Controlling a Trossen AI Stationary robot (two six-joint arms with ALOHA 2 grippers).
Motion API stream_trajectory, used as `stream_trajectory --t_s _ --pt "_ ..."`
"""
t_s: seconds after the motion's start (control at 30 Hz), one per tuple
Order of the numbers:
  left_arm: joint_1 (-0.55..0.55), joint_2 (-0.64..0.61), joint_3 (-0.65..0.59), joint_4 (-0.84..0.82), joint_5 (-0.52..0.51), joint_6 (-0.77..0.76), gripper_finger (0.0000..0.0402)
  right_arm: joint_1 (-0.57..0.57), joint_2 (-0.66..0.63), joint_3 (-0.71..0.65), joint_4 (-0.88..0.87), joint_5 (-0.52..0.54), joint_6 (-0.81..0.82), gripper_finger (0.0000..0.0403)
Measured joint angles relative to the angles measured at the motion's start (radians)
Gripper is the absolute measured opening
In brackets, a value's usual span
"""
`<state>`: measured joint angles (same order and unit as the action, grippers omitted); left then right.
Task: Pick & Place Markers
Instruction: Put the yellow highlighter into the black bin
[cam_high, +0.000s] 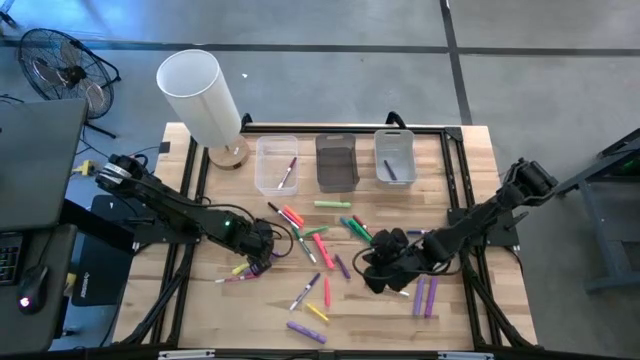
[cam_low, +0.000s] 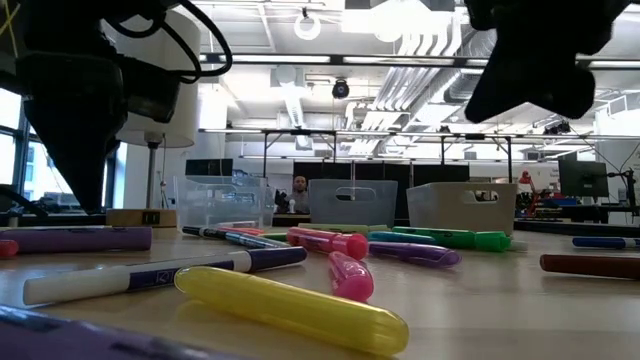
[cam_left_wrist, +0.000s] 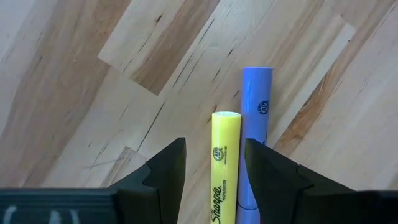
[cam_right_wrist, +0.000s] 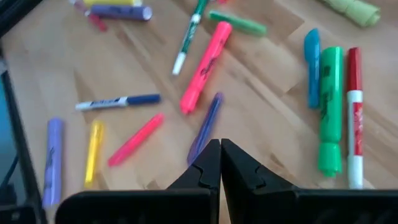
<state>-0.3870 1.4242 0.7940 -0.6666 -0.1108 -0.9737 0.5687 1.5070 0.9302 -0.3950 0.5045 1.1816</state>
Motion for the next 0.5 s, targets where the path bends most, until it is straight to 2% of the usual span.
stream_trajectory --t_s 0.5 --pt "0.0 0.0 0.0 -0.002 -0.087 0.0 0.0161 0.05 -0.002 0.0 0.003 0.0 -0.004 0.0"
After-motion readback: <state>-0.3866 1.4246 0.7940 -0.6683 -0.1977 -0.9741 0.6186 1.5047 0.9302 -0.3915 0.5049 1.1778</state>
